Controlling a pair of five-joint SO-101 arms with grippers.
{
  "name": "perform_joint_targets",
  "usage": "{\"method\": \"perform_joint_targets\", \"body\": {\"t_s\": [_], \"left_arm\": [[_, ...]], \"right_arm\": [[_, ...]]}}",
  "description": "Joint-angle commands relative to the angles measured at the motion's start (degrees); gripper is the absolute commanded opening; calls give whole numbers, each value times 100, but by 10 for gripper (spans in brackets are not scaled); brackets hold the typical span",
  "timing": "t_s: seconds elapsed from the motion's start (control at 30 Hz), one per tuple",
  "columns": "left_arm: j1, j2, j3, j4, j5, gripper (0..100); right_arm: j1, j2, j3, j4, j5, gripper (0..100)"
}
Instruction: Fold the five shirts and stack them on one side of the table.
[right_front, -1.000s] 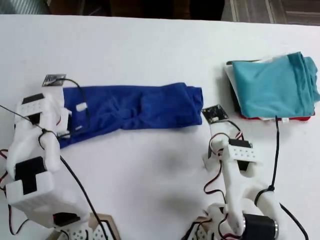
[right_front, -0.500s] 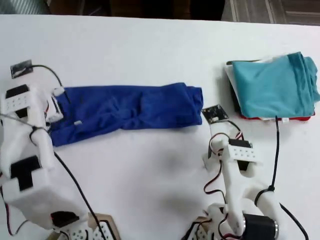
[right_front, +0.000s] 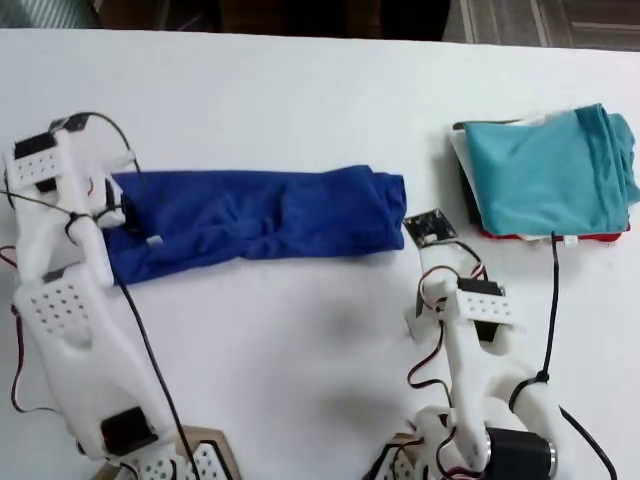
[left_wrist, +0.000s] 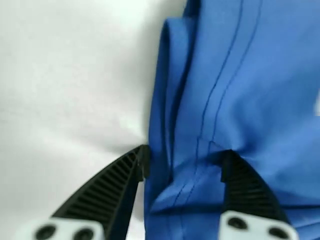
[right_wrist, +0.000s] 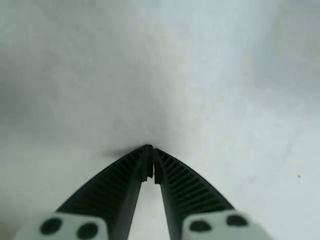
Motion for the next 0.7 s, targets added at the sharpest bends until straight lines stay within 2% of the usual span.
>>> {"method": "perform_joint_targets", "body": {"t_s": [0.0, 0.17, 0.23, 0.33, 0.43, 0.5, 0.67], "left_arm": [[-18, 774, -1191, 431, -132, 248], [18, 1512, -2782, 1319, -141, 248], [18, 1732, -3143, 1433, -158, 248], [18, 1890, -3196, 1442, -607, 201], [35, 1846, -3187, 1442, -659, 7], [18, 1846, -3187, 1442, -659, 42], [-176, 1811, -3266, 1451, -686, 26]], "right_arm": [[13, -84, 9, -198, -26, 20], [13, -84, 9, -198, -26, 20], [13, -84, 9, -198, -26, 20], [13, -84, 9, -198, -26, 20], [22, -84, 9, -198, -26, 20], [22, -84, 9, -198, -26, 20], [22, -84, 9, -198, -26, 20]]}}
